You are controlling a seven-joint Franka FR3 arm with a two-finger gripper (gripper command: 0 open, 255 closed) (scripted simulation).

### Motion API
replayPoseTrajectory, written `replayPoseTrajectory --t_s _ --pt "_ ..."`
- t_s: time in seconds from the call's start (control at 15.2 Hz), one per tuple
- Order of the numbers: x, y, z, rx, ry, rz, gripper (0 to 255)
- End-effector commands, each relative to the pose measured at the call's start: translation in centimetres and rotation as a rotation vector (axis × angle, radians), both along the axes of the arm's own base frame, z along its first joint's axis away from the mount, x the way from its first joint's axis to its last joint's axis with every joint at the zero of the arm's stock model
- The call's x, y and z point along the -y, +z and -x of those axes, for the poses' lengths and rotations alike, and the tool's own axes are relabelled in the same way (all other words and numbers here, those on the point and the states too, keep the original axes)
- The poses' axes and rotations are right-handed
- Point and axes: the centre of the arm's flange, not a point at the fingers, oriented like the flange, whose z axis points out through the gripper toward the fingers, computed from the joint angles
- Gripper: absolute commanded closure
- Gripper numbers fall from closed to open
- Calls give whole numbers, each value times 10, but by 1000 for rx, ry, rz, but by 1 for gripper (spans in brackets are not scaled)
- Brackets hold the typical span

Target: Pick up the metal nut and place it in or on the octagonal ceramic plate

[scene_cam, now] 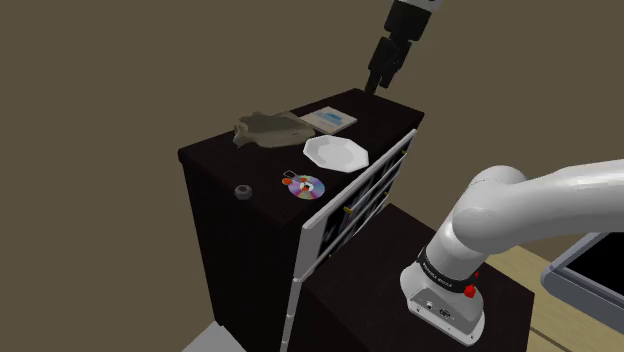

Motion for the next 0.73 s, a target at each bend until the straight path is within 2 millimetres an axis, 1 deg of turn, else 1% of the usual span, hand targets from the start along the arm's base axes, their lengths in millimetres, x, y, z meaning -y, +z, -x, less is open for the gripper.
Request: replayPoseTrajectory --t_s 0.0,0.66 --pt "0 0 0 0 0 0 0" --pt "-88 -80 -68 -36 0 28 0"
